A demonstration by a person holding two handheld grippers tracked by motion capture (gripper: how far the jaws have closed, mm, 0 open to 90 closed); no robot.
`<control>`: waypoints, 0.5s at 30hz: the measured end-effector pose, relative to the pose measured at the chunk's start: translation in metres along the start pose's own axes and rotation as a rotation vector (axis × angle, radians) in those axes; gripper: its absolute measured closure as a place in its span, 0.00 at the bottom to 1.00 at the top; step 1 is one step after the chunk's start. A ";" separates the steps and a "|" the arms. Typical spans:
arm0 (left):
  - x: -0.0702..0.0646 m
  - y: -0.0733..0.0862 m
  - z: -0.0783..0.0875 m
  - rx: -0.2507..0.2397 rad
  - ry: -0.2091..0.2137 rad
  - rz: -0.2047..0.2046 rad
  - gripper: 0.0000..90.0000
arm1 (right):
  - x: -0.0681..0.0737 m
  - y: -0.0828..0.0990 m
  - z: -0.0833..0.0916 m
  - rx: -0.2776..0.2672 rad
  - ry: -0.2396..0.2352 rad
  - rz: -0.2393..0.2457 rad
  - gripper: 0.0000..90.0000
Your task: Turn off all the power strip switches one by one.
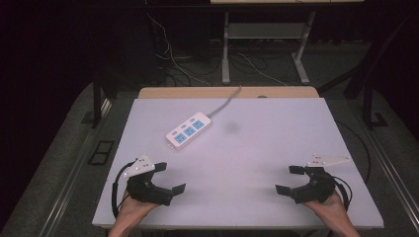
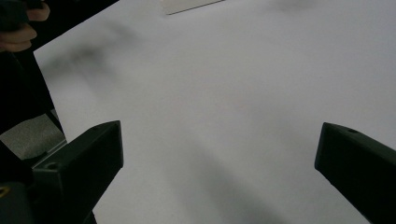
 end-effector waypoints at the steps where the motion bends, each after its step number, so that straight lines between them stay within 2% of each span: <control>1: 0.001 -0.001 0.001 0.000 -0.001 0.000 0.00 | 0.000 0.000 0.000 -0.001 0.000 -0.001 0.01; 15: 0.015 -0.011 0.000 0.034 -0.008 0.006 0.00 | -0.001 0.001 0.001 0.001 0.007 -0.002 0.01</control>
Point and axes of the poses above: each handheld gripper's, and its own axes: z roughly backward along the jaws, y roughly out of its underside, x roughly to its left, the point moved 1 cm from there along -z, roughly forward along the jaws, and after that the axes turned 6 degrees about -z, right-handed, at the moved point
